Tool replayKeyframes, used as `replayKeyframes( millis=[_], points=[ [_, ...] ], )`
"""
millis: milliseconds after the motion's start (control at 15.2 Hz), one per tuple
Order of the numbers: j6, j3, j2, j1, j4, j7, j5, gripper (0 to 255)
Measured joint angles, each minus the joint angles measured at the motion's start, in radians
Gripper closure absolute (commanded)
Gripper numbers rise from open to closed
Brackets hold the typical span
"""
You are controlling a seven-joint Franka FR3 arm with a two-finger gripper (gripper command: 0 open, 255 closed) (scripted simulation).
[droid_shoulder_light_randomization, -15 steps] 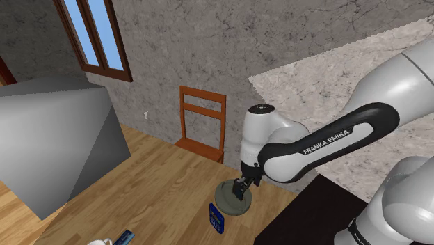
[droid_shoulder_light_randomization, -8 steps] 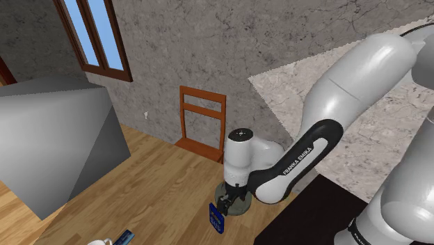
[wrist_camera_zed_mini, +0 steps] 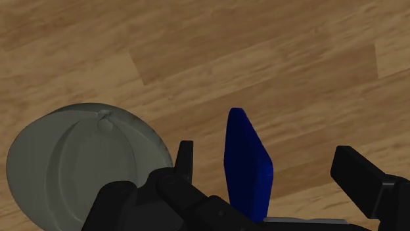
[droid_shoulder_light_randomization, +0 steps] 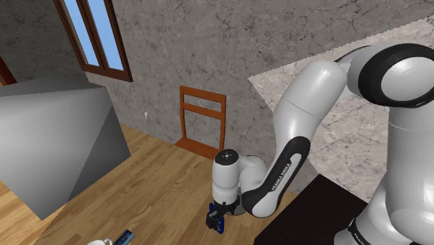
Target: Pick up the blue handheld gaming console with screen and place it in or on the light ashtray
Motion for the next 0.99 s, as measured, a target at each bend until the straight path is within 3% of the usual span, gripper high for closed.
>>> replayKeyframes(
  millis=[330,726,792,990],
  points=[
    [0.045,-0.058,0.064,0.045,0.018,0.044,-0.06,0],
    [0.05,-0.065,0.071,0.05,0.021,0.049,-0.066,0],
    [0.05,-0.065,0.071,0.05,0.021,0.049,-0.066,255],
    [0.05,-0.065,0.071,0.05,0.021,0.049,-0.066,255]
  ],
)
